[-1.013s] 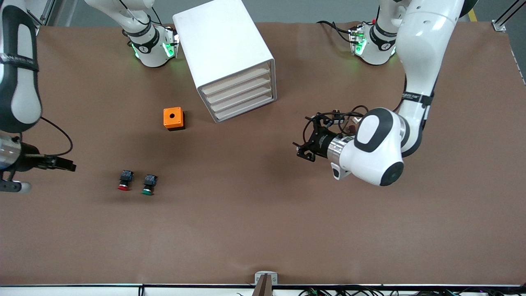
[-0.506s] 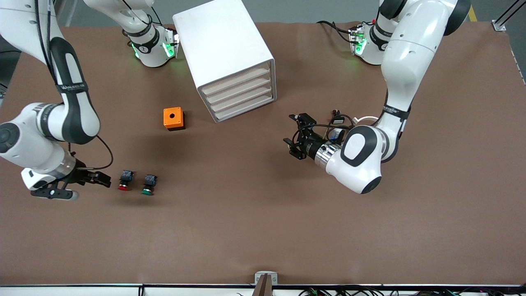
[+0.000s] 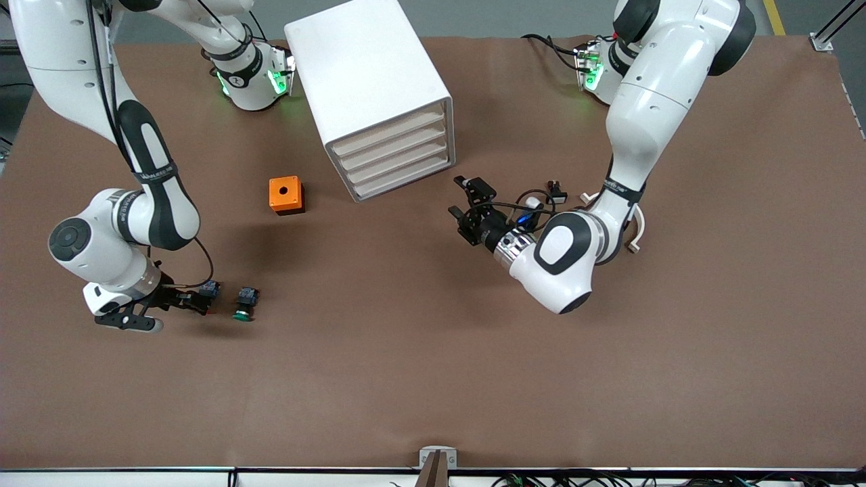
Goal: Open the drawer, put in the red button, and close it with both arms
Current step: 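Grasp the drawer front with the left gripper while the right gripper grasps the button, then pull the white drawer open with the left gripper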
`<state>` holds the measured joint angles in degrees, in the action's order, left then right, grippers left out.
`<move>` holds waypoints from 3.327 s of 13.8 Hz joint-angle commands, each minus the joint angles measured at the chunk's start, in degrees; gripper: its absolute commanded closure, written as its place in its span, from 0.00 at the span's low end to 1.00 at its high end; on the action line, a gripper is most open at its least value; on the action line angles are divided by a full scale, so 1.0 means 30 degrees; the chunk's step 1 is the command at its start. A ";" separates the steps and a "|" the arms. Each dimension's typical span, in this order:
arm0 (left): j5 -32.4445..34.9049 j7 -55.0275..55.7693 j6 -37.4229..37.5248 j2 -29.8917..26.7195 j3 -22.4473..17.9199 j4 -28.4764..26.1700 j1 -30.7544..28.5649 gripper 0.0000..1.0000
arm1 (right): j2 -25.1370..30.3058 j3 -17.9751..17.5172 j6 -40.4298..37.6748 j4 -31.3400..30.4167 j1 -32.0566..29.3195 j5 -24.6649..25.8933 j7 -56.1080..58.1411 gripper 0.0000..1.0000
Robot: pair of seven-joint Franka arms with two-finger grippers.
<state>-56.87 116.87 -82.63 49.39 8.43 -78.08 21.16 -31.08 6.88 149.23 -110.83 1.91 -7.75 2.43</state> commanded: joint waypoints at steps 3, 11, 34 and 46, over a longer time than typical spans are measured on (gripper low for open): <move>-0.0817 0.0684 0.0650 0.0294 -0.0056 0.0130 0.1061 0.51 | 0.0106 -0.0360 0.0501 -0.1286 0.0067 -0.1338 -0.0194 0.00; -0.2781 0.3642 0.0855 0.1612 -0.0027 -0.0368 0.1822 0.53 | 0.0106 -0.0420 0.0121 -0.1699 0.0009 -0.1458 -0.0077 0.00; -0.2928 0.4726 0.0826 0.1906 0.0061 -0.0838 0.4579 0.94 | -0.0510 -0.0390 -0.0495 -0.1348 -0.0021 -0.1429 -0.0195 0.01; -0.3573 0.4668 0.0679 0.1906 -0.0143 -0.0691 0.1709 0.91 | -0.0510 -0.0390 -0.0554 -0.0879 -0.0138 -0.1429 -0.0107 0.23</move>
<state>-64.98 130.96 -80.56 54.74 8.28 -80.93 27.59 -32.50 6.00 147.80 -113.94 1.93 -10.56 1.77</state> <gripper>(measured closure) 0.912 0.128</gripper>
